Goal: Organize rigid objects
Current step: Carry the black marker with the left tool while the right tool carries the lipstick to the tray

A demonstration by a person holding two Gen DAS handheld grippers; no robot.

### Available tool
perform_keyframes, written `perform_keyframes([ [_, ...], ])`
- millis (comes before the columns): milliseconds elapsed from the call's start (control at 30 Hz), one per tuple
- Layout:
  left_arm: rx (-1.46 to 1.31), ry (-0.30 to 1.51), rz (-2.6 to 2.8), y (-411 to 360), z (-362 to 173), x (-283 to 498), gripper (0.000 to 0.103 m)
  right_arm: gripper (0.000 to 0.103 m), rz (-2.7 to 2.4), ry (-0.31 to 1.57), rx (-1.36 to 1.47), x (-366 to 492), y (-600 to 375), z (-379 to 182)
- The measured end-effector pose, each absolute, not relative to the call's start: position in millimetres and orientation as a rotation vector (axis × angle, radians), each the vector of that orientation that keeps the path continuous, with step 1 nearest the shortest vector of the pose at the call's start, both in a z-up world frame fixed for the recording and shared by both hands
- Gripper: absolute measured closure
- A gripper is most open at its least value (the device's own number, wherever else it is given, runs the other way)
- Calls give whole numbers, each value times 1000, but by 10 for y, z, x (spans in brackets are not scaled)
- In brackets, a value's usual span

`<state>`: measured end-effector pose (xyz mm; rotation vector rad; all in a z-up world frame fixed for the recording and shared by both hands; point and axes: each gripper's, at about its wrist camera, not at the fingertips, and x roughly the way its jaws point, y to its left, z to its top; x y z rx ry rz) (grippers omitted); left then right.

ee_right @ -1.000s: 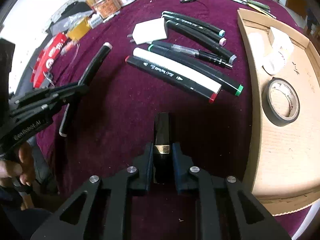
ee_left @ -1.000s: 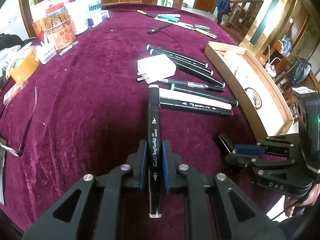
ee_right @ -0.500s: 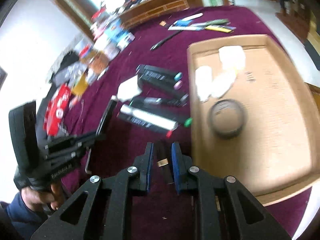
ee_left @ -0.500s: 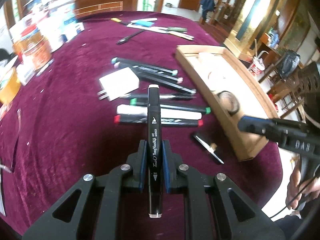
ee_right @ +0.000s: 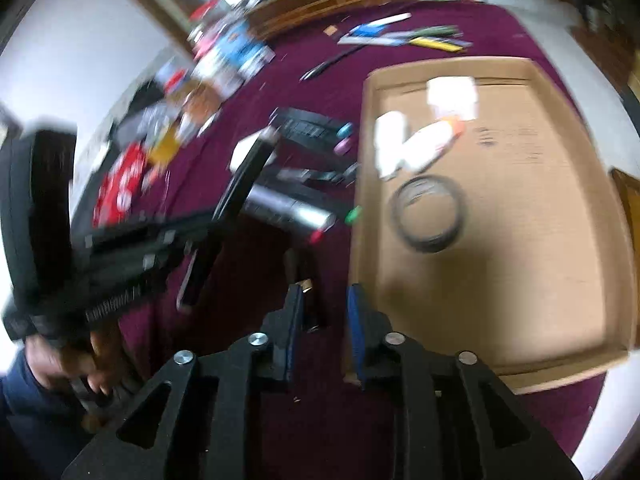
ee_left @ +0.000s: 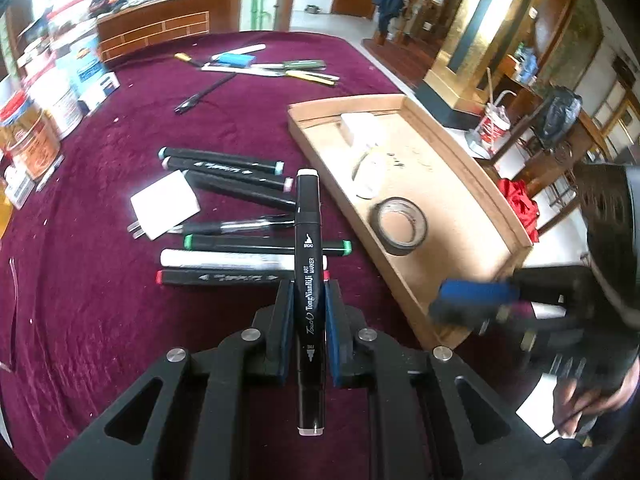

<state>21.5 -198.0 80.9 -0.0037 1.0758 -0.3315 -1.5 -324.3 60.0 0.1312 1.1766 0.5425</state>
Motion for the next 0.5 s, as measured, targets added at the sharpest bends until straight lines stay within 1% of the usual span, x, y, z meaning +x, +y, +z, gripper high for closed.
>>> perform_keyframes([
  [67, -11, 1076, -310, -1915, 802, 191, 91, 74, 564, 1202, 79, -10, -3083, 524],
  [100, -15, 1078, -298, -1863, 793, 176, 91, 73, 571, 1209, 59, -4, -3007, 494],
  [267, -53, 1083, -245, -1576, 753, 107, 91, 71, 552, 1214, -30, 120, -2757, 415],
  [433, -86, 1079, -194, -1286, 757, 42, 91, 70, 523, 1275, -76, 228, -2630, 225],
  [467, -90, 1079, -187, -1242, 756, 34, 91, 71, 518, 1285, -76, 229, -2615, 190],
  [500, -93, 1080, -184, -1210, 754, 29, 91, 75, 514, 1287, -87, 225, -2596, 166],
])
